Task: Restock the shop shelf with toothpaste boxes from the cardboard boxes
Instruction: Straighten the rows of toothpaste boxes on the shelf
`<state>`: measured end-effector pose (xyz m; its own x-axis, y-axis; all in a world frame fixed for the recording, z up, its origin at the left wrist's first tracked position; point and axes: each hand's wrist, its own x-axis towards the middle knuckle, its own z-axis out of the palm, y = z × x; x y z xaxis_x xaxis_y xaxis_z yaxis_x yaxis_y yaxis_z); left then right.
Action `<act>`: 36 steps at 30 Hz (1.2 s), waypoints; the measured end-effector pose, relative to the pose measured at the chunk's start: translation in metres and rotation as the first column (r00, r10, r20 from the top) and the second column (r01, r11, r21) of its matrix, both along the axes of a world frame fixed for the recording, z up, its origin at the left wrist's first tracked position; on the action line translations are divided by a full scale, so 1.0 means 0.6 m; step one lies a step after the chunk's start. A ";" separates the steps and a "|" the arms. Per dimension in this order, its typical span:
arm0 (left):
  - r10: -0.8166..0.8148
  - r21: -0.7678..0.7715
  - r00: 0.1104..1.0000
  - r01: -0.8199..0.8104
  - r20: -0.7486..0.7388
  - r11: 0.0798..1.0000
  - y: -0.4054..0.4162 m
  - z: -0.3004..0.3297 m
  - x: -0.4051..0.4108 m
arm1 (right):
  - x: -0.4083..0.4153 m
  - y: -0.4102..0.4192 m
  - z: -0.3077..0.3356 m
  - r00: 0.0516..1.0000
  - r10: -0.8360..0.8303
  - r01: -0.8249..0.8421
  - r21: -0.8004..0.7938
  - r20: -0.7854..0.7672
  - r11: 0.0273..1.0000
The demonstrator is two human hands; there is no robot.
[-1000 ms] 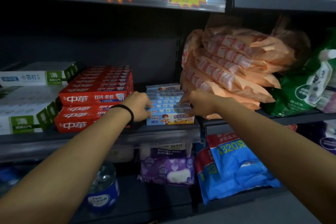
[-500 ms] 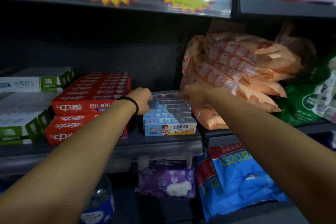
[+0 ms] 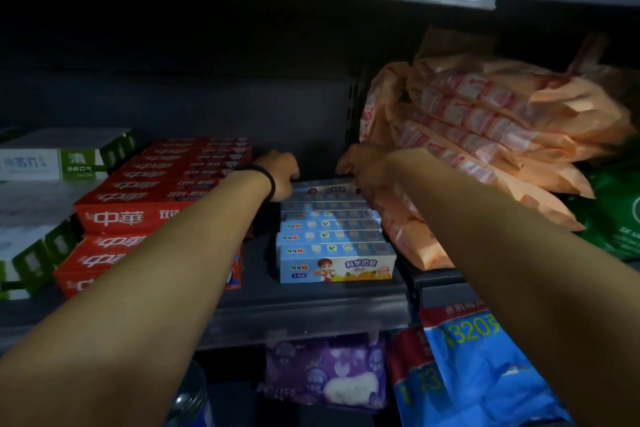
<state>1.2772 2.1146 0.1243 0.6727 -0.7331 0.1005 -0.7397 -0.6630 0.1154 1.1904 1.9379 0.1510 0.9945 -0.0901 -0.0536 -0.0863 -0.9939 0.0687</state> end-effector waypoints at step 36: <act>-0.026 -0.036 0.990 0.031 0.139 0.999 -0.049 -0.039 0.079 | 0.070 -0.039 -0.052 1.000 0.015 -0.016 0.037 0.020 0.999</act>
